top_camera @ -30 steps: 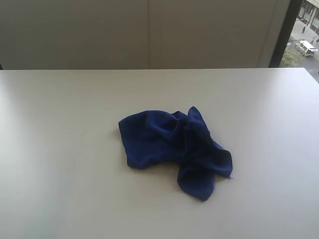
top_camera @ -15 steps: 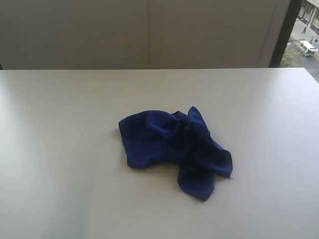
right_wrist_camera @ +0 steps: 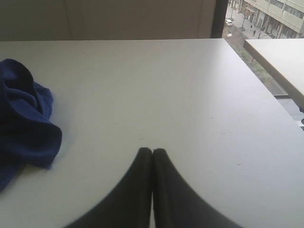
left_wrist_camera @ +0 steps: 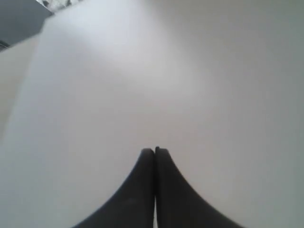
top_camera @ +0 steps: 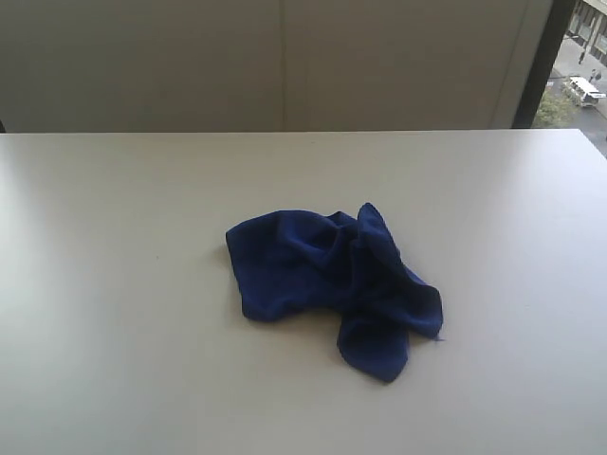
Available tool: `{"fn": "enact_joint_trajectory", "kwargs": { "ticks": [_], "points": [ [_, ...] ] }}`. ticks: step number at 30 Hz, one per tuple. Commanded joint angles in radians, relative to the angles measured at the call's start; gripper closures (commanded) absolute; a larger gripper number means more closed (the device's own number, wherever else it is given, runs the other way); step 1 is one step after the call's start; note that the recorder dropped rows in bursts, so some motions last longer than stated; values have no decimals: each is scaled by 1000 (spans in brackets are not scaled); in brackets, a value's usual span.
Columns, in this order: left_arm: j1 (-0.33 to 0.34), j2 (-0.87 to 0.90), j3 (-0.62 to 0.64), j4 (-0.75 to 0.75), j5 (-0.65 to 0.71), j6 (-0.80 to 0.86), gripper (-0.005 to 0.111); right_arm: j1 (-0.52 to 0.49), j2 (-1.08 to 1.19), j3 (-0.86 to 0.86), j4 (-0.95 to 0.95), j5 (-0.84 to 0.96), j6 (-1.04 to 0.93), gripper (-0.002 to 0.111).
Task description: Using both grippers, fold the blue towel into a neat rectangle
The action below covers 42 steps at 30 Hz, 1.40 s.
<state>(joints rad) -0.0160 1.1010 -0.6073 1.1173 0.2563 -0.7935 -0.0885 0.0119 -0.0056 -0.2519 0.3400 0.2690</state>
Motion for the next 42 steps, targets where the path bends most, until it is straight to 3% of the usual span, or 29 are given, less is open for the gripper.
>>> {"fn": "enact_joint_trajectory", "kwargs": {
  "ticks": [1, 4, 7, 8, 9, 11, 16, 18, 20, 24, 32, 42],
  "points": [
    [-109, 123, -77, -563, 100, 567, 107, 3, -4, 6, -8, -5, -5, 108],
    [-244, 200, -129, -940, 164, 934, 107, 3, -4, 6, -8, -5, -5, 108],
    [-396, 274, -184, -1218, 171, 1104, 107, 3, -4, 6, -8, -5, -5, 108],
    [-456, 300, -209, -1283, 164, 1153, 107, 3, -4, 6, -8, -5, -5, 108],
    [-578, 359, -268, -1360, 147, 1206, 107, 3, -4, 6, -8, -5, -5, 108],
    [-734, 457, -378, -1370, 104, 1213, 107, 3, -4, 6, -8, -5, -5, 108],
    [-910, 664, -594, -1322, -30, 1310, 106, 3, -4, 6, -8, -5, -5, 108],
    [-939, 721, -643, -1322, -68, 1408, 101, 3, -4, 6, -8, -5, -5, 108],
    [-966, 808, -685, -1321, -161, 1571, 80, 3, -4, 6, -8, -5, -5, 108],
    [-974, 902, -698, -1301, -325, 1582, 54, 3, -4, 6, -8, -5, -5, 108],
    [-974, 990, -698, -1259, -518, 1582, 56, 3, -4, 6, -8, -5, -5, 108],
    [-974, 1049, -796, -1264, -457, 1572, 56, 3, -4, 6, -8, -5, -5, 108]
  ]
}}
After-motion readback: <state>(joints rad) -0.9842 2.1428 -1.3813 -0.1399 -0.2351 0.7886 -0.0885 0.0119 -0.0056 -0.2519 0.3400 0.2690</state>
